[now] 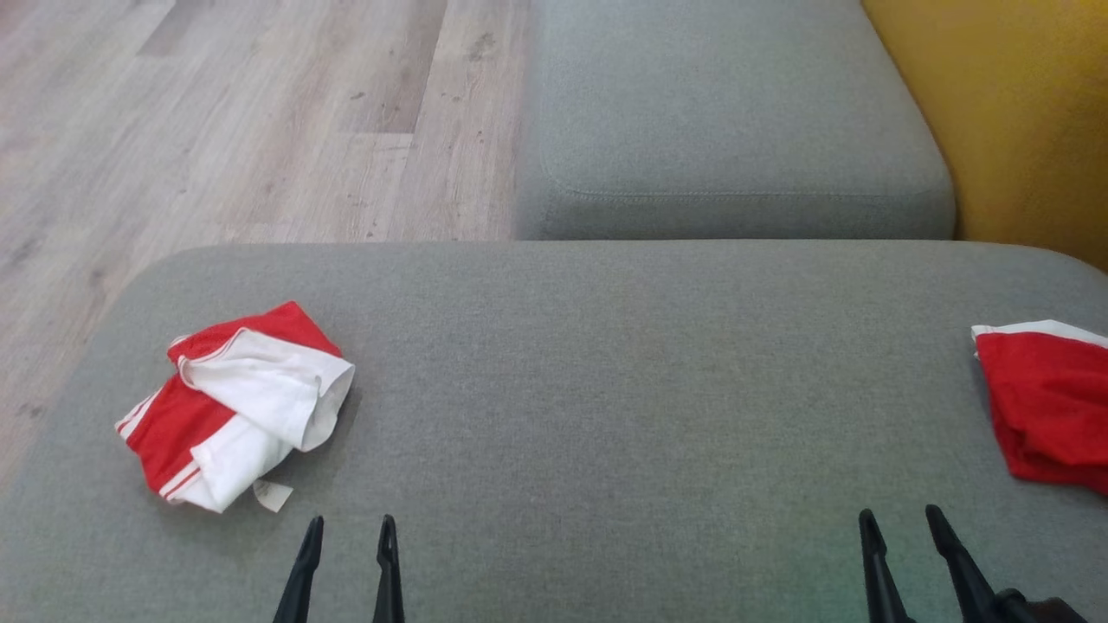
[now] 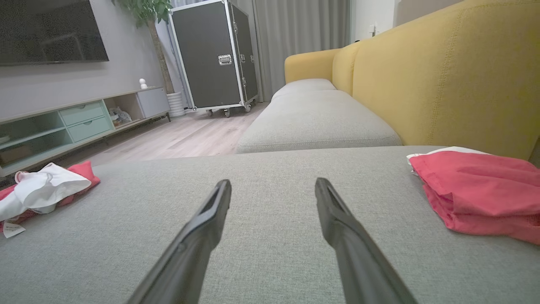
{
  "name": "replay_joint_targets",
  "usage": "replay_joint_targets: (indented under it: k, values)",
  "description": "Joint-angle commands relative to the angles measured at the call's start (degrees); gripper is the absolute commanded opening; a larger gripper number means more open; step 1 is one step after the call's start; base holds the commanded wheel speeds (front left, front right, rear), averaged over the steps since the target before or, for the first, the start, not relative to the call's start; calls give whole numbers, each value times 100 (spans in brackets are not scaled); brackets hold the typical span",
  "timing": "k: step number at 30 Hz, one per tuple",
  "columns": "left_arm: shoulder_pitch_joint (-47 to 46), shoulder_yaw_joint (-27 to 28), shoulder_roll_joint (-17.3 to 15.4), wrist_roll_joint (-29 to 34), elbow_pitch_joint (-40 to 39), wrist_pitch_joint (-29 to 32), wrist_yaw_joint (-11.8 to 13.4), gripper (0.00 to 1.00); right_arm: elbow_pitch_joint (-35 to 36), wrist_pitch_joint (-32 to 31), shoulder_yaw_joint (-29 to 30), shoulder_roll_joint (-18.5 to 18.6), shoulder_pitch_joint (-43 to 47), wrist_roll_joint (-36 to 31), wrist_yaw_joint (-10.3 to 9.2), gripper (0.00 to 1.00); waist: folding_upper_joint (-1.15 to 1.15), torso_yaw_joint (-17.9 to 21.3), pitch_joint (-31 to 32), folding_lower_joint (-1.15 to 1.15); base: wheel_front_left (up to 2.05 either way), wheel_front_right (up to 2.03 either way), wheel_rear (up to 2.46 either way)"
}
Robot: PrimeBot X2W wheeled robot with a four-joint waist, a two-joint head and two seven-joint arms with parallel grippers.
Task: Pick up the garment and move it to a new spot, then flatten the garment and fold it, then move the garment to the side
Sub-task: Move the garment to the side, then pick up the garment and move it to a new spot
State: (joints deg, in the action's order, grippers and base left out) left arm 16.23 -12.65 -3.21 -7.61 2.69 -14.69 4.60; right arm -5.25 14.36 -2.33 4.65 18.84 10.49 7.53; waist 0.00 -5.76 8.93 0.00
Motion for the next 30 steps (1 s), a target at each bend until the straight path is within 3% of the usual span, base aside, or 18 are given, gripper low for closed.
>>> replay_joint_targets:
  k: [1, 15, 30]
  values:
    - [-213, 219, 33, 38, -147, -30, -22, 100, 195, 63, -106, 70, -279, -50, -4, 100, 0, 15, 14, 0, 0, 0, 0]
    - [-290, 234, 33, 53, -148, -30, -35, 100, 185, 63, -105, 48, -317, -88, -4, 100, 0, -47, -36, 0, 0, 0, 0]
    - [-384, 422, 33, 230, -327, -30, 28, 100, 192, 63, -226, -91, -468, -60, -4, 100, 0, -1669, -294, 0, 0, 0, 0]
